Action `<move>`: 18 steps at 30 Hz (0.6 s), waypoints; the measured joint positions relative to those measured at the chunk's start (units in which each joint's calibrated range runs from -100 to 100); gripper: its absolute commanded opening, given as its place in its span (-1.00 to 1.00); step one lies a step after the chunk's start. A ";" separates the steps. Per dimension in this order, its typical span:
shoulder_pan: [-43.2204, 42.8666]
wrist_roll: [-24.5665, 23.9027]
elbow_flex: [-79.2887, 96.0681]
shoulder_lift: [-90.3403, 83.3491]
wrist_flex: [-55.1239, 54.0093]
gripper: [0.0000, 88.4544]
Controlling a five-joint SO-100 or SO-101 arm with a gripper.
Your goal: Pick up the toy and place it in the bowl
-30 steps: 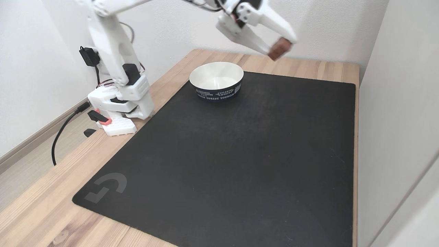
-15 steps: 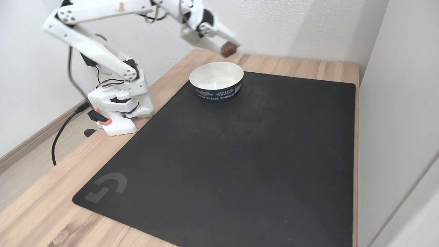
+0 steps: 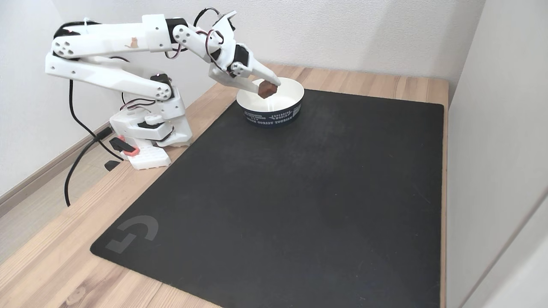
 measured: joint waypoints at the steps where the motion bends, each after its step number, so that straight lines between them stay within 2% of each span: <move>1: 0.08 0.00 0.09 0.00 0.00 -0.91; 4: 0.42 0.00 0.09 0.00 0.00 -0.62; 6: 0.25 0.00 0.85 0.00 0.00 -0.51; 18: 0.00 0.00 2.08 0.00 0.00 -0.50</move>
